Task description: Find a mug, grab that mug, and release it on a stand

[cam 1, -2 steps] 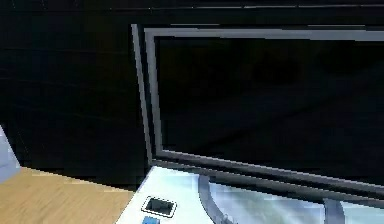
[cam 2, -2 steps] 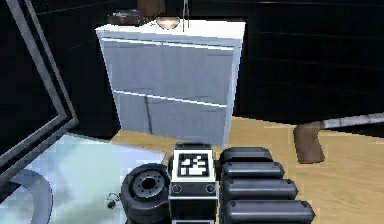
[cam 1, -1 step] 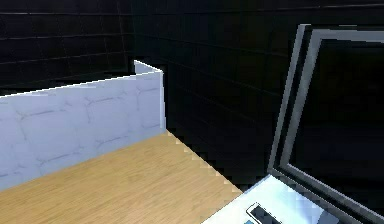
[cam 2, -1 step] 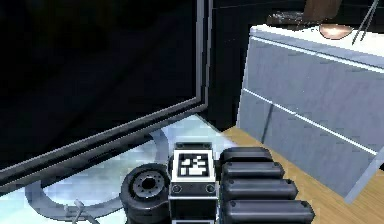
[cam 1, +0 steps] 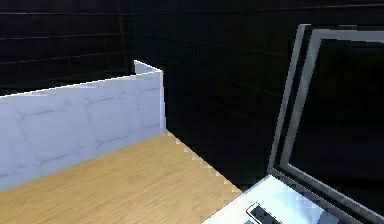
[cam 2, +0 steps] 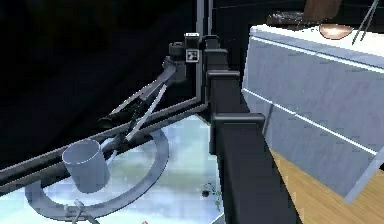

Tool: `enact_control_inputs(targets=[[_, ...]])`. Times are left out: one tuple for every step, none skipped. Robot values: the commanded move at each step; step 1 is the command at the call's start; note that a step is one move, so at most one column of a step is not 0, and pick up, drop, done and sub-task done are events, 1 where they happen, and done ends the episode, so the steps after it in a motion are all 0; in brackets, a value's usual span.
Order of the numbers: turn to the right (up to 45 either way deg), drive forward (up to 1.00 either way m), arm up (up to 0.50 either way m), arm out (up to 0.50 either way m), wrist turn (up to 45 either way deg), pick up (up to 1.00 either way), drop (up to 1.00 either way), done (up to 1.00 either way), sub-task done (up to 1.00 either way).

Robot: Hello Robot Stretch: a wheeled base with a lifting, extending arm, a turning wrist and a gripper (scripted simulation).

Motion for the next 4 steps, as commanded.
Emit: enact_control_inputs(targets=[[0.0,0.0,0.0,0.0,39.0,0.0,0.0,0.0,0.0],[0.0,0.0,0.0,0.0,39.0,0.0,0.0,0.0,0.0],[0.0,0.0,0.0,0.0,0.0,0.0,1.0,0.0,0.0],[0.0,0.0,0.0,-0.1,0.0,0.0,0.0,0.0,0.0]])
